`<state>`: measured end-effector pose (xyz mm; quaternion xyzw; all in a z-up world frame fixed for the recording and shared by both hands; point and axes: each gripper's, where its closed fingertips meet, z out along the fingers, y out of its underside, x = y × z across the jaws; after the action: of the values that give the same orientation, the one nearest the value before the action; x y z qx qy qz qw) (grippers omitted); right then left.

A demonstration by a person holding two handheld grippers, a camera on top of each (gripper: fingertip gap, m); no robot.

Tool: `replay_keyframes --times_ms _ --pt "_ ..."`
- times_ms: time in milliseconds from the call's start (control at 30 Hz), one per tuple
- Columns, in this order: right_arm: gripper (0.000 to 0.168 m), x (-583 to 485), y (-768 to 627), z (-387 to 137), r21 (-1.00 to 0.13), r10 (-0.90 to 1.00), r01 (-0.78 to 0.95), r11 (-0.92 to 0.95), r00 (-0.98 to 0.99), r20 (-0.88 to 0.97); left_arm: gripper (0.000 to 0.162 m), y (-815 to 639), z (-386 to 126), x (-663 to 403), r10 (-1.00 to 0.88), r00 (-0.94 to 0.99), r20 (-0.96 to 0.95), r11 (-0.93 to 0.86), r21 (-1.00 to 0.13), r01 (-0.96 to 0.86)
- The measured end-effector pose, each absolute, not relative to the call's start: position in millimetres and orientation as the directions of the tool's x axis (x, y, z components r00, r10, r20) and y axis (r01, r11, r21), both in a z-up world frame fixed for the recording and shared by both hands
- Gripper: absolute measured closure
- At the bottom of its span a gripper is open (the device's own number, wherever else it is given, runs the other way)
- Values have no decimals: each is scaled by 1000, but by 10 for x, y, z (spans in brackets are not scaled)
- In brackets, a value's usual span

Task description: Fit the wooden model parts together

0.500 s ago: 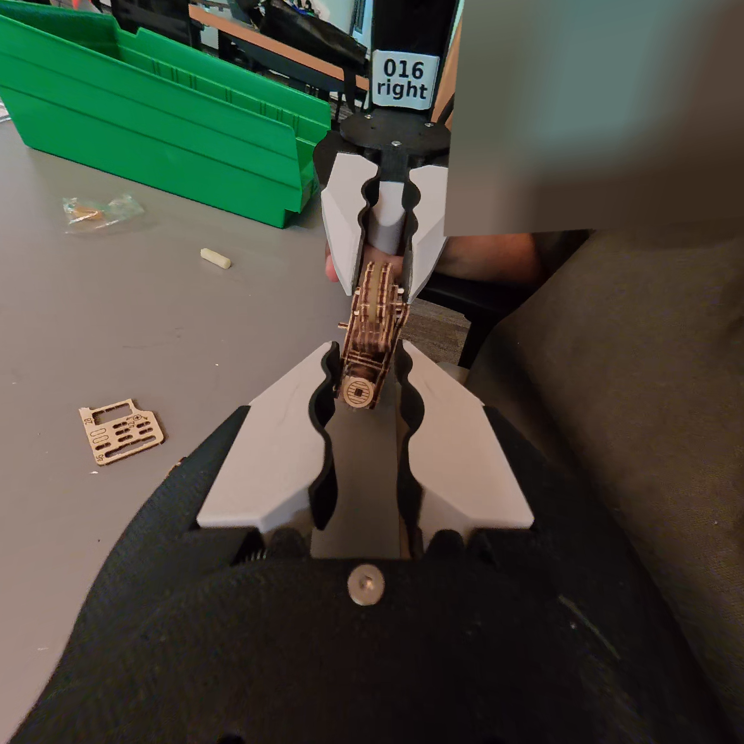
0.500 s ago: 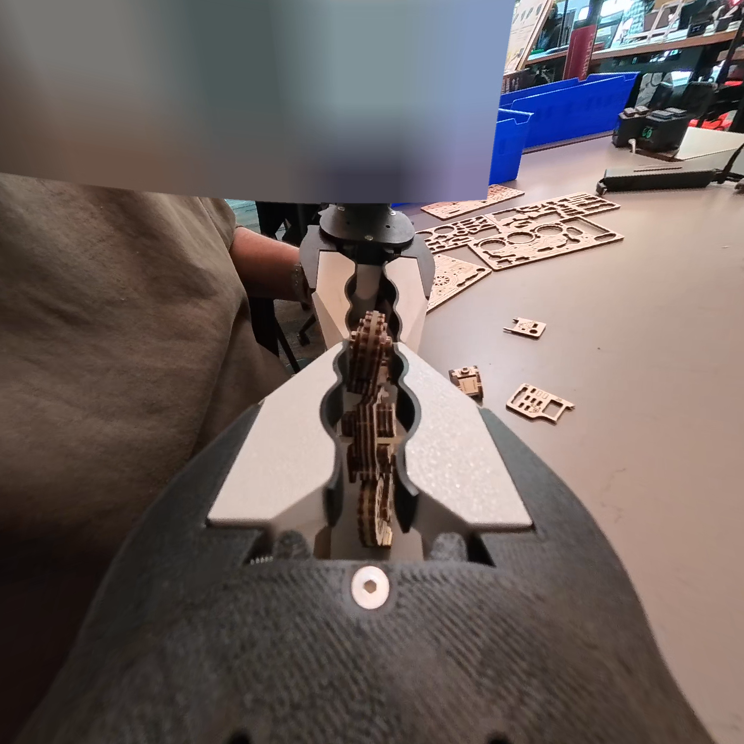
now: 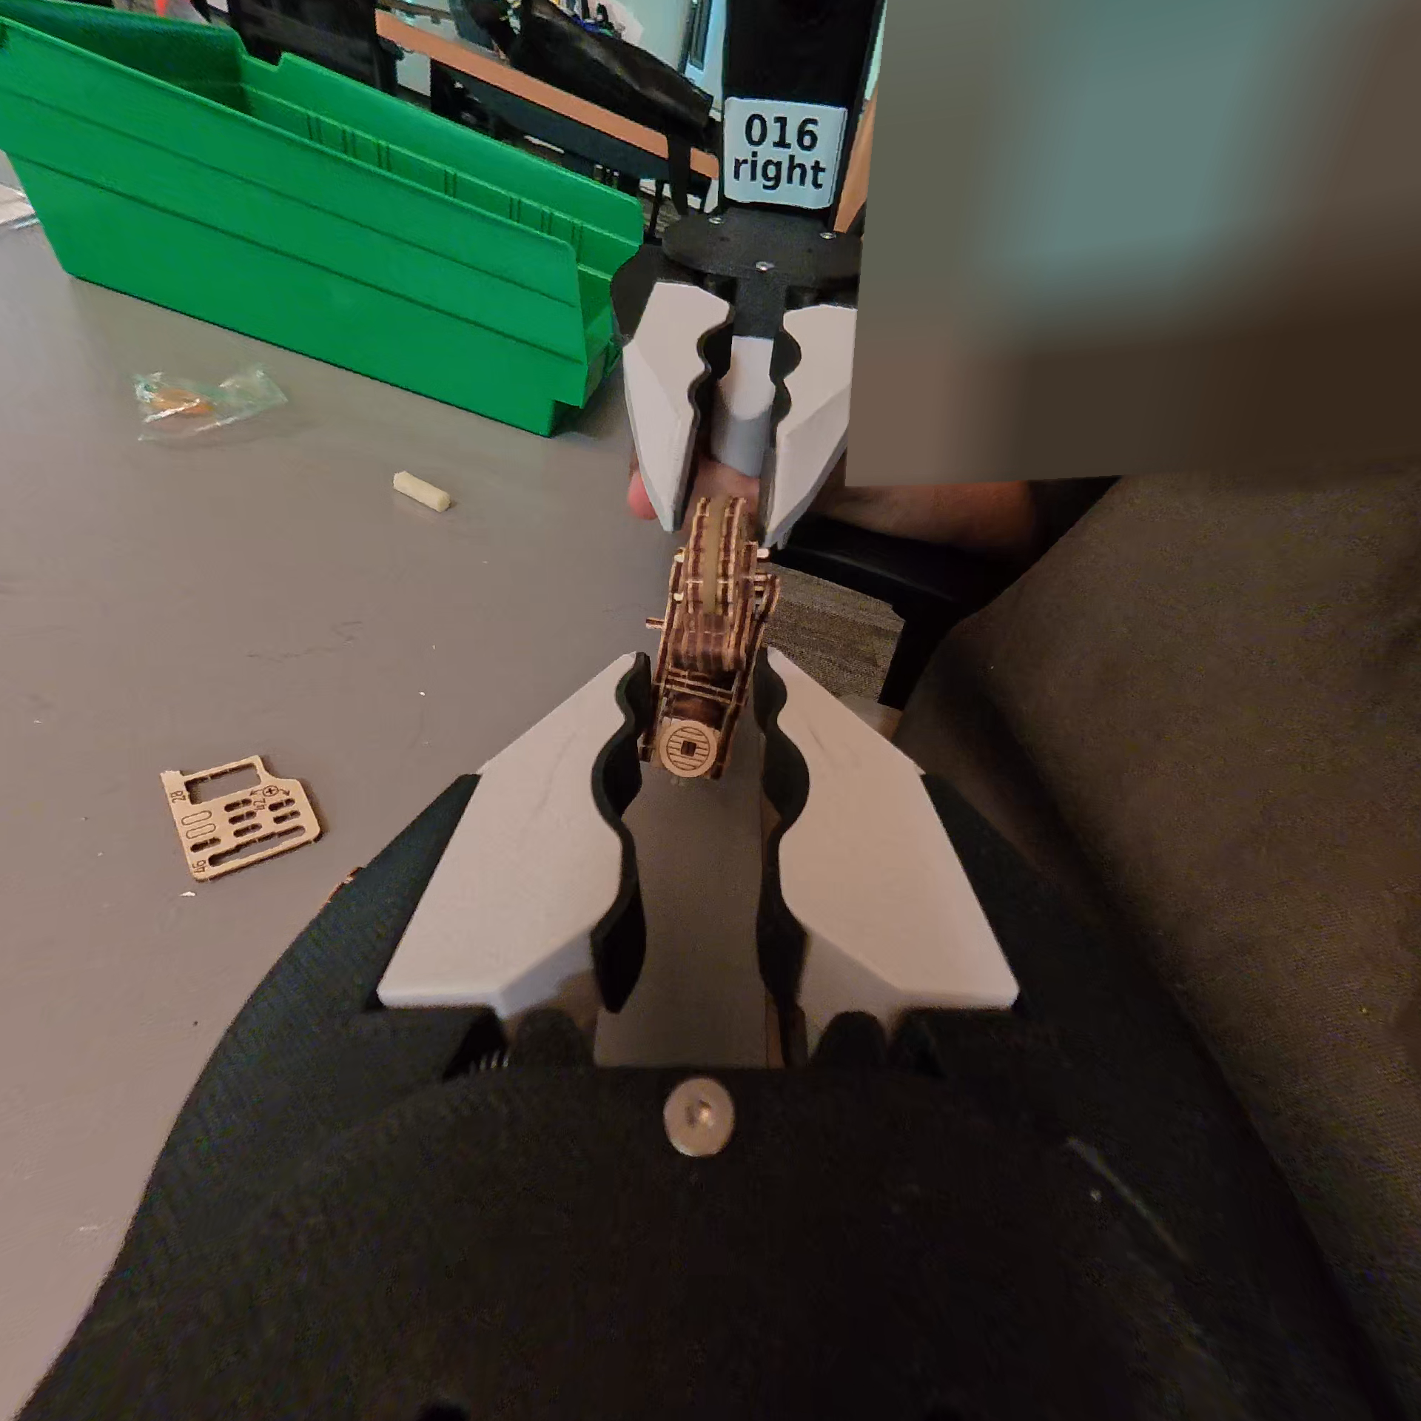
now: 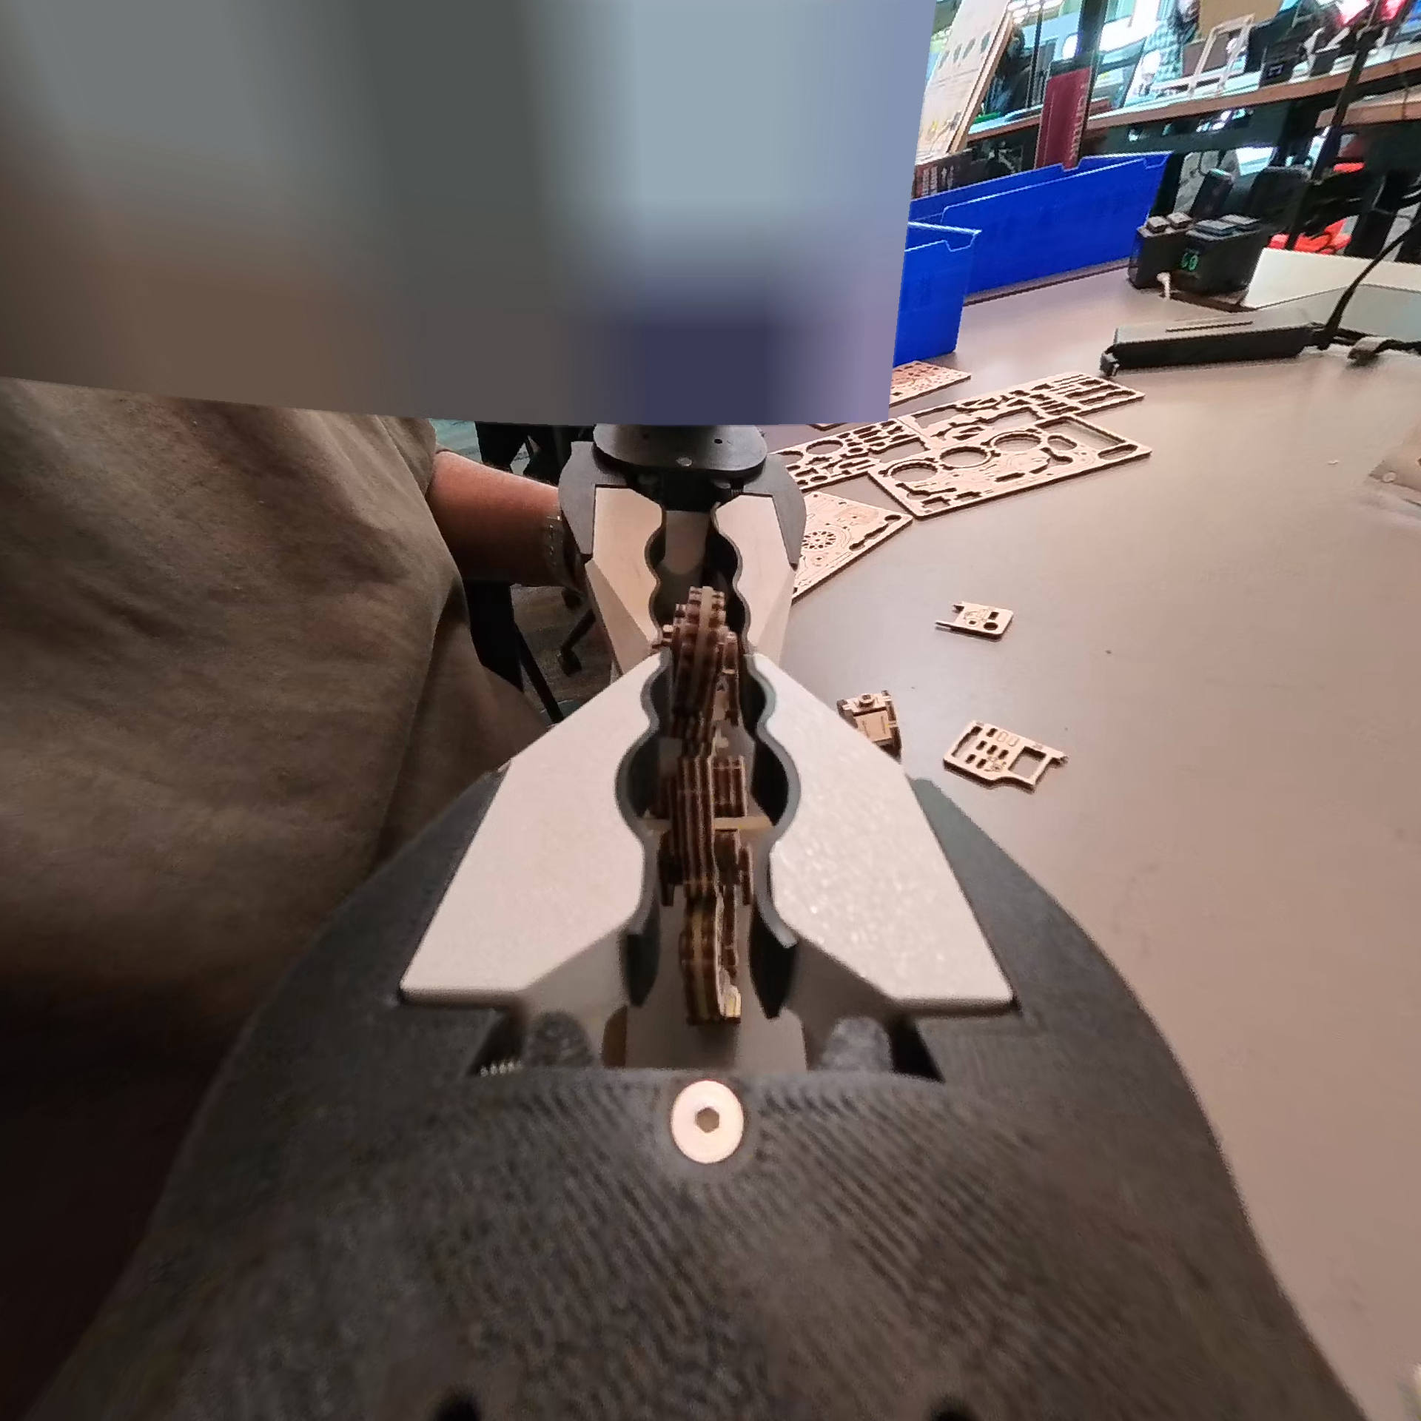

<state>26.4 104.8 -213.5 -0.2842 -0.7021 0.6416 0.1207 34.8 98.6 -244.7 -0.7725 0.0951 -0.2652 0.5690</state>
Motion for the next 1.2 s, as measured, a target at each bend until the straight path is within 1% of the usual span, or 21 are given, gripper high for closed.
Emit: replay_keyframes --times_ms 133,200,233,533,733,933,1200 --pt "152 265 1006 -2168 -968 554 247 38 -812 -185 138 991 -2450 341 -444 843 304 -336 -929 158" --pt "155 263 992 -2177 -969 558 243 50 -812 -175 138 992 -2450 340 -443 844 303 -336 -929 157" --pt "158 263 990 -2175 -970 560 236 55 -812 -166 138 992 -2450 337 -441 845 303 -335 -929 158" --pt "159 278 978 -2172 -977 588 170 130 -807 -62 138 988 -2441 343 -445 845 297 -329 -932 154" --pt "158 341 948 -2160 -970 585 61 233 -806 90 138 964 -2419 385 -470 845 256 -306 -945 116" --pt "161 397 902 -2191 -944 562 -26 329 -798 218 133 919 -2382 411 -502 837 217 -272 -958 84" --pt "161 368 925 -2217 -941 575 -15 337 -788 219 134 931 -2377 389 -501 836 226 -273 -957 95"
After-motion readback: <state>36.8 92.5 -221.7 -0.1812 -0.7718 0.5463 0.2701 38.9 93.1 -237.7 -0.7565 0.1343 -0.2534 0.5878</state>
